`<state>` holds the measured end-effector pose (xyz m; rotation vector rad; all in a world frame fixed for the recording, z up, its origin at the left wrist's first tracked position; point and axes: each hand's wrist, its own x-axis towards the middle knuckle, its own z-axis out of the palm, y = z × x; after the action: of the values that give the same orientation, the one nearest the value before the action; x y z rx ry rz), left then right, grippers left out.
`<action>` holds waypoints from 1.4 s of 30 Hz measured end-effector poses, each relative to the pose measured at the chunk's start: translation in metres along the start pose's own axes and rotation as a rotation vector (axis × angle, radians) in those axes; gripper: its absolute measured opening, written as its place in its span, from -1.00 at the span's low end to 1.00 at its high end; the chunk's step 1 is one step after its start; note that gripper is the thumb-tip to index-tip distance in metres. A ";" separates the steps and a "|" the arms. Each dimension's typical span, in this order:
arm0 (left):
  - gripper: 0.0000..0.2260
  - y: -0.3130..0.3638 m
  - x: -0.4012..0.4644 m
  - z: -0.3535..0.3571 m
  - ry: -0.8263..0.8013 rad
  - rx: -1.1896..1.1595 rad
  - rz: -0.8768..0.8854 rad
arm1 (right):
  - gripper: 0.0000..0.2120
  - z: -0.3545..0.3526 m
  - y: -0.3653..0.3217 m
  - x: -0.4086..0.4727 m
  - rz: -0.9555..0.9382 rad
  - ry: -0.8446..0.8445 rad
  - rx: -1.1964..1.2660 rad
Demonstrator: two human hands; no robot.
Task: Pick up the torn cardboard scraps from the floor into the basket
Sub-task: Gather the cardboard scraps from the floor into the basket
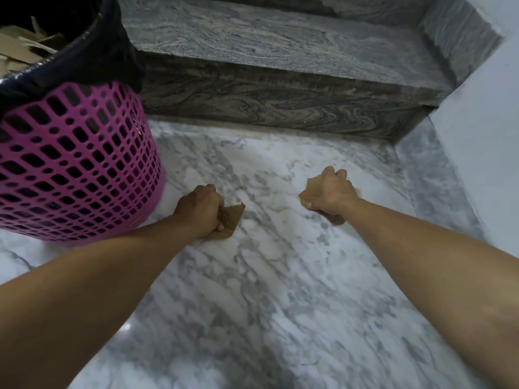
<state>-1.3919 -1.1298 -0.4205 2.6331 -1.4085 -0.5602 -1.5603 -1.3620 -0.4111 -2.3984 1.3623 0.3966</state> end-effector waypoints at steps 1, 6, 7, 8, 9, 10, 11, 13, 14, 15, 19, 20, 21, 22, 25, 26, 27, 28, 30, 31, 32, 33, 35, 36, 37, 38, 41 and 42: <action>-0.70 -0.001 0.000 0.000 -0.001 0.001 0.003 | -0.13 -0.002 0.000 0.000 -0.015 -0.004 0.005; -0.70 0.000 0.000 -0.001 -0.012 0.003 0.002 | -0.08 -0.017 -0.004 0.005 -0.084 -0.183 -0.218; -0.71 0.000 0.000 -0.001 -0.012 0.000 0.001 | -0.12 -0.017 -0.005 0.006 -0.086 -0.195 -0.238; -0.71 -0.001 0.000 -0.001 -0.011 -0.002 0.003 | -0.17 -0.017 -0.005 0.007 -0.089 -0.186 -0.238; -0.70 -0.001 0.000 -0.001 -0.012 -0.001 0.006 | -0.24 -0.018 -0.005 0.006 -0.095 -0.163 -0.236; -0.68 -0.001 0.001 -0.001 -0.012 0.002 0.009 | -0.29 -0.018 -0.005 0.005 -0.096 -0.143 -0.240; -0.67 -0.001 0.001 -0.001 -0.011 0.007 0.010 | -0.30 -0.018 -0.004 0.004 -0.097 -0.134 -0.245; -0.66 -0.001 0.001 -0.001 -0.010 0.016 0.012 | -0.30 -0.018 0.000 0.003 -0.089 -0.128 -0.232; -0.66 -0.002 0.002 -0.001 -0.012 0.018 0.012 | -0.32 -0.018 0.001 0.002 -0.083 -0.122 -0.207; -0.66 -0.002 0.002 0.000 -0.013 0.017 0.013 | -0.34 -0.018 0.003 0.002 -0.073 -0.120 -0.174; -0.71 -0.002 0.003 0.000 -0.024 0.014 0.009 | -0.32 -0.015 0.006 -0.003 -0.057 -0.091 -0.067; -0.72 -0.001 0.002 -0.001 -0.031 0.019 0.007 | -0.31 -0.016 0.006 -0.005 -0.053 -0.094 -0.047; -0.72 -0.001 0.001 -0.002 -0.043 0.018 0.001 | -0.30 -0.015 0.005 -0.007 -0.047 -0.104 -0.026; -0.73 -0.001 0.001 -0.004 -0.061 0.005 -0.015 | -0.27 -0.016 0.004 -0.009 -0.041 -0.123 -0.009; -0.72 -0.001 -0.001 -0.019 -0.118 -0.095 -0.060 | -0.26 -0.027 -0.003 -0.017 -0.048 -0.150 0.051; -0.68 0.001 0.000 -0.027 -0.124 -0.134 -0.055 | -0.27 -0.034 -0.008 -0.018 -0.051 -0.135 0.103; -0.65 0.001 0.001 -0.037 -0.117 -0.165 -0.040 | -0.28 -0.044 -0.015 -0.020 -0.063 -0.095 0.172; -0.64 0.004 0.001 -0.048 -0.101 -0.192 -0.020 | -0.30 -0.055 -0.022 -0.021 -0.070 -0.047 0.242; -0.66 0.009 -0.001 -0.077 -0.038 -0.228 0.015 | -0.36 -0.080 -0.040 -0.026 -0.098 0.034 0.374; -0.70 0.011 -0.001 -0.092 0.004 -0.235 0.029 | -0.39 -0.092 -0.049 -0.028 -0.123 0.054 0.438; -0.73 0.015 -0.005 -0.109 0.045 -0.244 0.036 | -0.43 -0.105 -0.061 -0.034 -0.162 0.062 0.486; -0.74 0.020 -0.008 -0.125 0.066 -0.261 0.039 | -0.46 -0.115 -0.070 -0.039 -0.198 0.060 0.512; -0.79 0.028 -0.018 -0.161 0.105 -0.277 0.052 | -0.56 -0.135 -0.093 -0.054 -0.276 0.061 0.504; -0.80 0.032 -0.023 -0.179 0.116 -0.267 0.062 | -0.63 -0.144 -0.104 -0.061 -0.305 0.071 0.485; -0.79 0.034 -0.029 -0.197 0.128 -0.265 0.074 | -0.71 -0.151 -0.114 -0.068 -0.320 0.080 0.490; -0.78 0.036 -0.036 -0.214 0.134 -0.280 0.079 | -0.78 -0.158 -0.124 -0.075 -0.336 0.077 0.515; -0.80 0.032 -0.058 -0.258 0.180 -0.377 0.070 | -0.90 -0.174 -0.153 -0.093 -0.391 0.090 0.621; -0.82 0.026 -0.067 -0.273 0.213 -0.411 0.066 | -0.87 -0.181 -0.165 -0.101 -0.403 0.119 0.668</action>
<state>-1.3462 -1.1114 -0.1426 2.2394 -1.1670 -0.4831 -1.4557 -1.2852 -0.1803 -2.0567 0.8291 -0.2759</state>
